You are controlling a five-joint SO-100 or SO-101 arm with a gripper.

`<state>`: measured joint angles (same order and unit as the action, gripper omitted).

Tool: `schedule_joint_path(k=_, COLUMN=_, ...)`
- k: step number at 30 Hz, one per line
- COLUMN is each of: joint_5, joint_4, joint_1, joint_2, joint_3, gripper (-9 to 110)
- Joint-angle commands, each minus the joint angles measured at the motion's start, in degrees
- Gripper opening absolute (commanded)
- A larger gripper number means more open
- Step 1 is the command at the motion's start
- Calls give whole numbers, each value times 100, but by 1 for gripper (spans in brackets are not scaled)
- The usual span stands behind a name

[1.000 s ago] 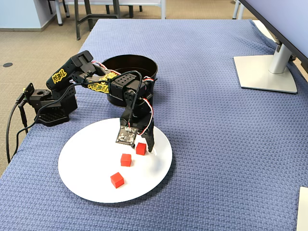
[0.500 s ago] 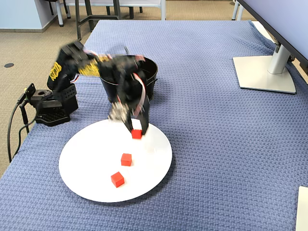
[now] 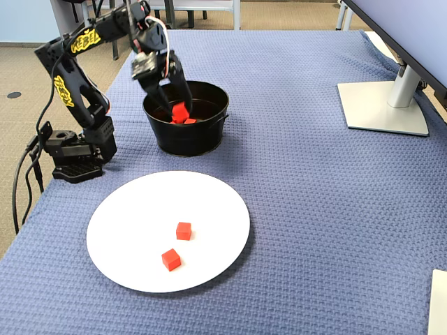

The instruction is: Pick up the red cubes from the white plate and place them in the black recipient

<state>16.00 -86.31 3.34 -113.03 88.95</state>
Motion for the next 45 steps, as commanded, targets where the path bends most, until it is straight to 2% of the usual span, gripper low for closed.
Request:
schedule_joint_path(k=1, joint_5=-448, joint_4=44, joint_1=-1556, joint_2=-413, joint_3=211, gripper=12)
schedule_joint_path(k=2, joint_5=-396, joint_4=70, joint_1=-1916, joint_2=-387, joint_3=264, gripper=30)
schedule_joint_path(k=5, joint_5=-88, joint_4=105, joint_1=-2698, joint_2=-378, joint_3=360, gripper=36)
schedule_joint_path(k=7, joint_5=70, joint_4=18, joint_1=-2663, joint_2=-369, joint_3=167, gripper=45)
schedule_joint_path(k=8, joint_5=185, joint_4=-97, joint_1=-2487, joint_2=-343, joint_3=26, gripper=45)
schedule_joint_path(k=12, joint_5=606, joint_4=-88, joint_1=-844, joint_2=-316, joint_3=-272, gripper=26)
schedule_joint_path(k=15, joint_5=1169, joint_4=62, joint_1=598, joint_2=18, joint_3=-387, gripper=28)
schedule_joint_path(k=18, joint_5=1564, joint_4=642, joint_1=1898, joint_2=483, joint_3=-334, gripper=24)
schedule_joint_path(k=23, joint_5=2241, joint_4=1204, joint_1=3146, joint_2=1881, joint_3=-545, gripper=24)
schedule_joint_path(k=28, joint_5=2514, joint_4=1169, joint_1=3744, joint_2=3586, joint_3=-1573, gripper=27)
schedule_joint_path(k=35, joint_5=2470, joint_4=870, joint_1=3946, joint_2=5124, joint_3=-2918, gripper=27)
schedule_joint_path(k=45, joint_5=2188, joint_4=853, joint_1=3920, joint_2=5924, joint_3=-3674, gripper=22)
